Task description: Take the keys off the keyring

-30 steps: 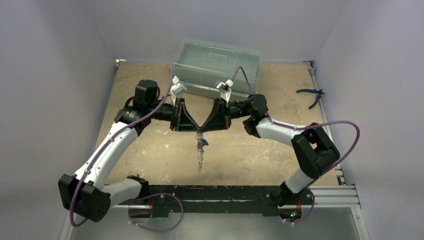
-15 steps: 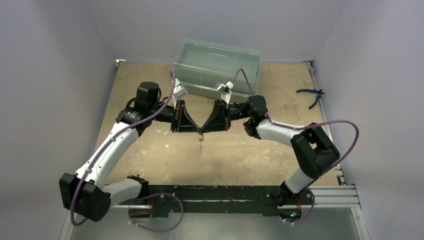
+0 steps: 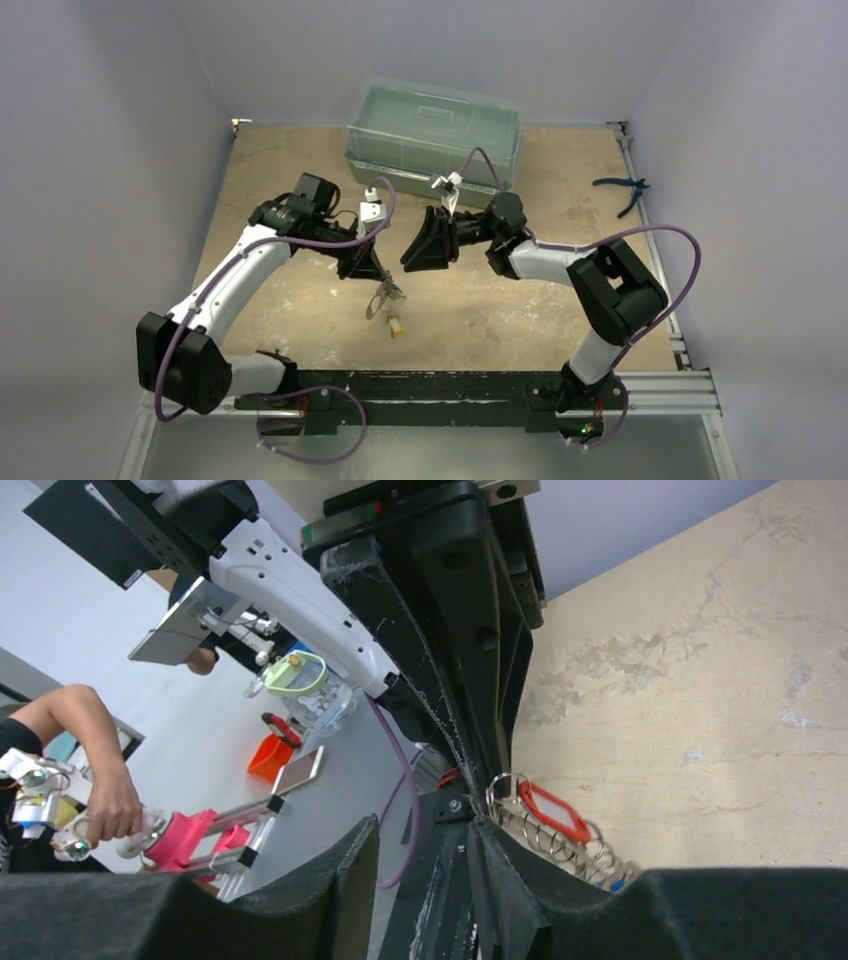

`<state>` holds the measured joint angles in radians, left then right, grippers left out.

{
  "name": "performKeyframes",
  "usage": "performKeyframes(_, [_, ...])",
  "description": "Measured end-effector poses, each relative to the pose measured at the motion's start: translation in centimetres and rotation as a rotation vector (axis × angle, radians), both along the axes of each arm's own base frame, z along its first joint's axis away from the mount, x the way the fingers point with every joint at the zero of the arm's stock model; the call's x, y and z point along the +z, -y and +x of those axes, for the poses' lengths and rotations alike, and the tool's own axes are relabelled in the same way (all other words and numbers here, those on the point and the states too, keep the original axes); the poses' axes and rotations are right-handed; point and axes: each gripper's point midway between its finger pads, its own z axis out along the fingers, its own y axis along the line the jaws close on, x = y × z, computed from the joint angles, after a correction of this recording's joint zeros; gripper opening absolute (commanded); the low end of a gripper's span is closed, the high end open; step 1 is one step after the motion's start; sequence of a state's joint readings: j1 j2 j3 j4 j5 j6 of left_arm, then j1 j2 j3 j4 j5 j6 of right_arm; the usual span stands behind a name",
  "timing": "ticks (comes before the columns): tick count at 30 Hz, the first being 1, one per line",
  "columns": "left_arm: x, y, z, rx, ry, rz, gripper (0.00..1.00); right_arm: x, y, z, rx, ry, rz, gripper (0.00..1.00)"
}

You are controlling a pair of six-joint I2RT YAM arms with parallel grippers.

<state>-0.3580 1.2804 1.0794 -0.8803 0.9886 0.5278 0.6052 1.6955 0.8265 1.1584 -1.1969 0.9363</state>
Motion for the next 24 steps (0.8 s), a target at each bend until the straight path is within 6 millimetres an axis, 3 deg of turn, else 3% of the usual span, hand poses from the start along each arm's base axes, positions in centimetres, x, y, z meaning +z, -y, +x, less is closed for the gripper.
performKeyframes(6, [-0.7, -1.0, -0.3, -0.122, 0.133, 0.111, 0.0, -0.9, 0.6, 1.1, -0.036, 0.0, -0.034, 0.59])
performKeyframes(13, [-1.0, -1.7, -0.7, -0.33, 0.352, 0.231, 0.0, -2.1, 0.4, 3.0, -0.128, 0.042, -0.11, 0.63])
performKeyframes(19, [-1.5, -1.8, -1.3, -0.494, 0.495, 0.276, 0.0, -2.9, 0.2, 2.6, -0.095, 0.103, -0.129, 0.68])
performKeyframes(24, [-1.2, -1.9, -1.4, -0.586, 0.604, 0.278, 0.0, -2.6, -1.0, 1.6, -0.009, 0.125, -0.057, 0.79])
